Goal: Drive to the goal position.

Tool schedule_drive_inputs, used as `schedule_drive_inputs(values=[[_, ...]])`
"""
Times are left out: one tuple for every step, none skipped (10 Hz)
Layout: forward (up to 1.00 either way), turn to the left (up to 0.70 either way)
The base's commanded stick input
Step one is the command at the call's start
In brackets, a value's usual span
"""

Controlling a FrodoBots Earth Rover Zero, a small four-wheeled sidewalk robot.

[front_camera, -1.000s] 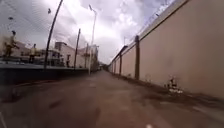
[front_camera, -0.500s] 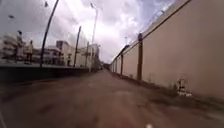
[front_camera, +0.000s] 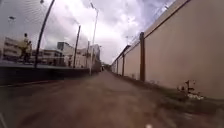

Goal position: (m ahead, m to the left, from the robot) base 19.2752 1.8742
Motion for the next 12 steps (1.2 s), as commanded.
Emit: schedule_drive_inputs(values=[[0.7, 0.0], [0.7, 0.28], [0.7, 0.28], [0.7, 0.11], [0.7, 0.0], [0.7, 0.0], [0.7, 0.0], [0.7, 0.0], [0.7, 0.0], [0.7, 0.0], [0.7, 0.0], [0.7, 0.0]])
